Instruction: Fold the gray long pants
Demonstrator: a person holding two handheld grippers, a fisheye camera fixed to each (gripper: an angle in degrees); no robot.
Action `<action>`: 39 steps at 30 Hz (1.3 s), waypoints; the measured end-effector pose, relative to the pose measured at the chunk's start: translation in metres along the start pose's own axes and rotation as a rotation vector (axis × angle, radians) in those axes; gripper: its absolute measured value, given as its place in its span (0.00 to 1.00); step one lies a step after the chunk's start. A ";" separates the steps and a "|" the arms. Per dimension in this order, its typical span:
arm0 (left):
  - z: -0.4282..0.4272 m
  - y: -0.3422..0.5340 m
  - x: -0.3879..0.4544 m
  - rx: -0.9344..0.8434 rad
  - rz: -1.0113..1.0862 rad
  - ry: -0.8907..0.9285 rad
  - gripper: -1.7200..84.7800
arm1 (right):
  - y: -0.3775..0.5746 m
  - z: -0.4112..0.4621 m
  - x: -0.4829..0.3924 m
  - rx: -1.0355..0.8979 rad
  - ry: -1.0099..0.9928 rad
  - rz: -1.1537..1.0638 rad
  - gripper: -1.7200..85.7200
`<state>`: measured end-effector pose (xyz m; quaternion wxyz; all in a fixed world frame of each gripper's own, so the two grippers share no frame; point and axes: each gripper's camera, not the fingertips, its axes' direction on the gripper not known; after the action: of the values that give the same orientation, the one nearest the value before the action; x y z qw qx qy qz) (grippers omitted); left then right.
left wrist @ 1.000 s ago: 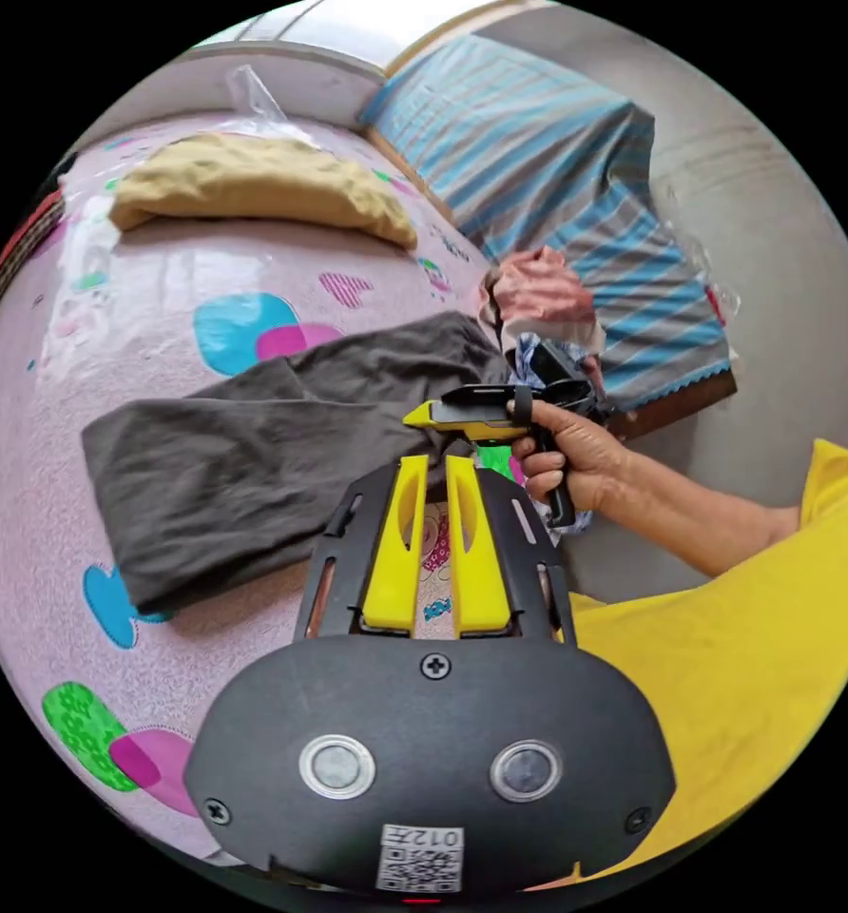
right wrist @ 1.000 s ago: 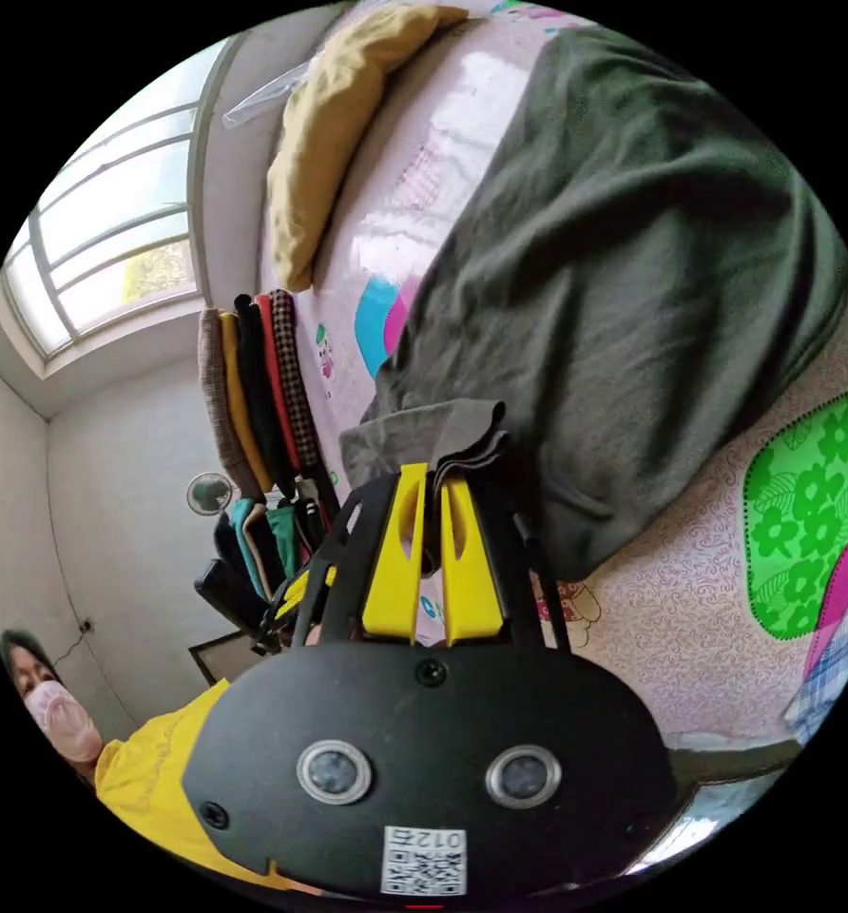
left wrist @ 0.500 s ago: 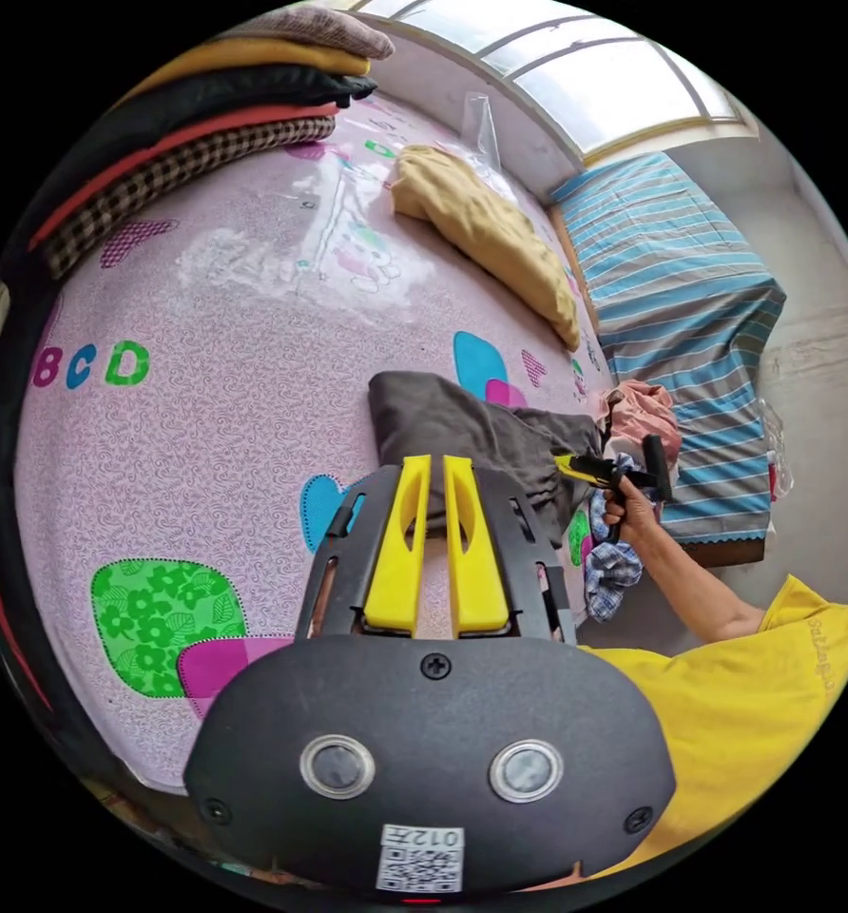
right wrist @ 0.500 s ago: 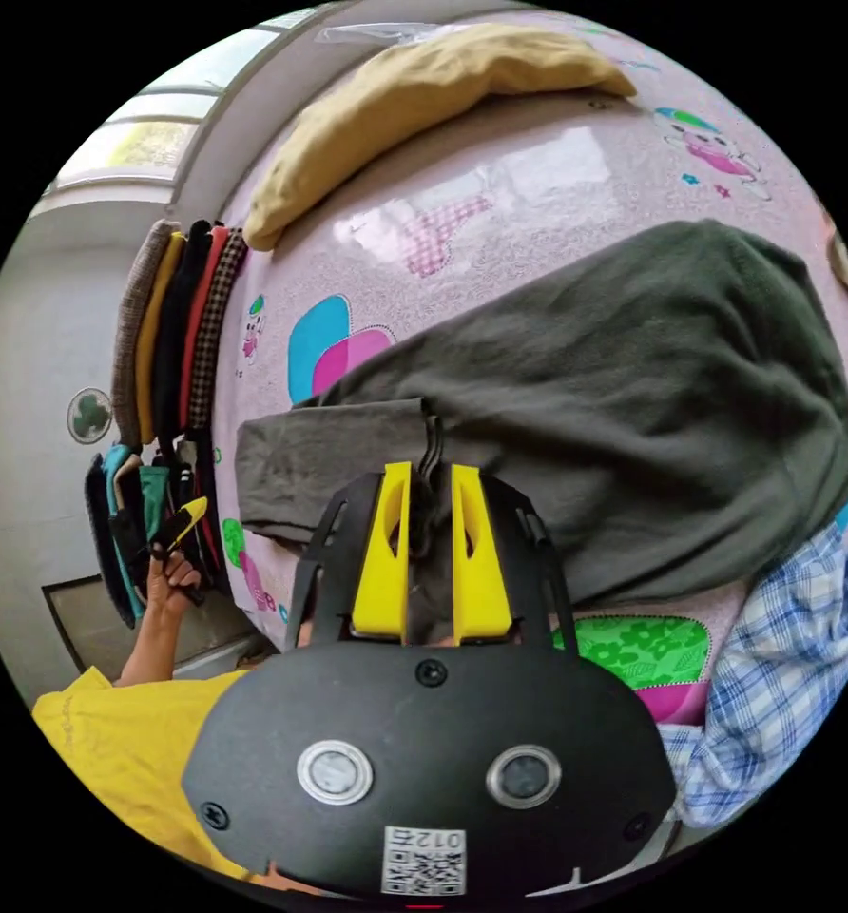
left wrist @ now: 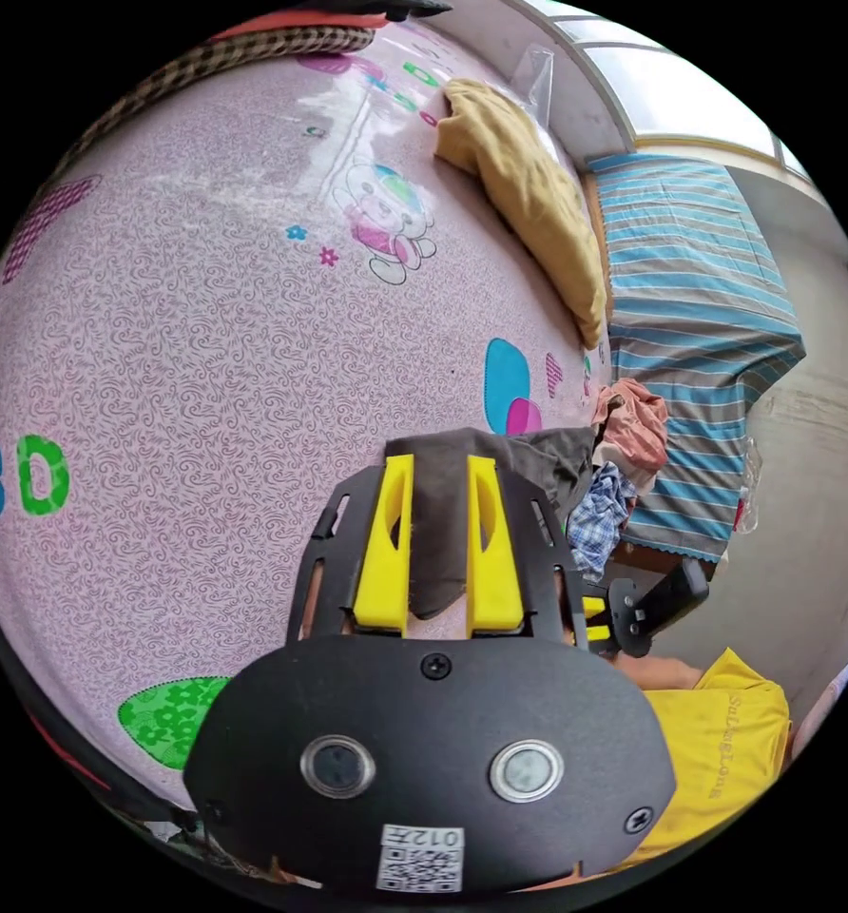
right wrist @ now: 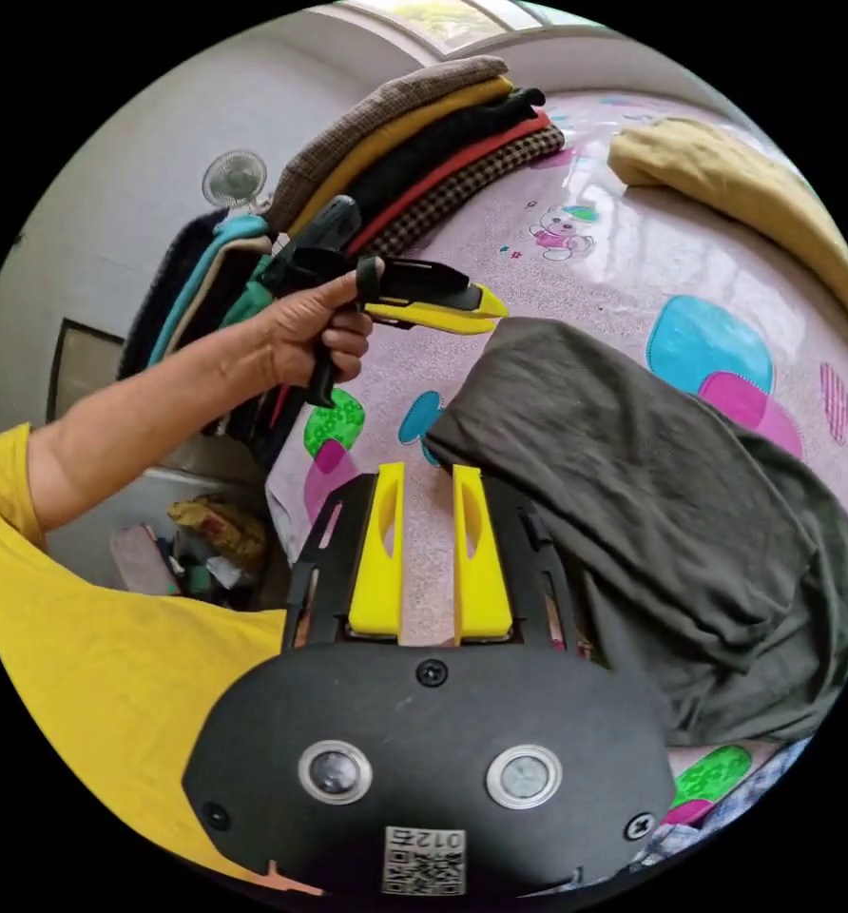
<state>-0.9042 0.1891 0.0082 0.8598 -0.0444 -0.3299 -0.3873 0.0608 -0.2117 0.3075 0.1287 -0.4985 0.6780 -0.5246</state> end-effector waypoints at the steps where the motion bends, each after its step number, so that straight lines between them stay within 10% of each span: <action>1: -0.001 -0.007 -0.003 -0.024 -0.006 0.008 0.09 | 0.001 0.020 -0.023 -0.028 0.131 -0.099 0.11; 7: -0.010 -0.040 -0.008 -0.106 0.017 0.034 0.09 | 0.019 0.119 -0.135 -0.097 0.567 -0.674 0.12; 16: -0.038 -0.068 -0.011 -0.146 0.042 0.054 0.05 | 0.031 0.255 -0.193 -0.290 0.764 -0.907 0.13; 39: -0.096 -0.029 -0.027 -0.195 -0.031 0.165 0.11 | 0.022 0.318 -0.219 -0.164 0.605 -0.557 0.03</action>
<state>-0.8864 0.1546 -0.0880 0.8696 -0.0907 -0.2192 -0.4331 0.3738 -0.2203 0.0796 -0.2630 -0.4948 0.5643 -0.6063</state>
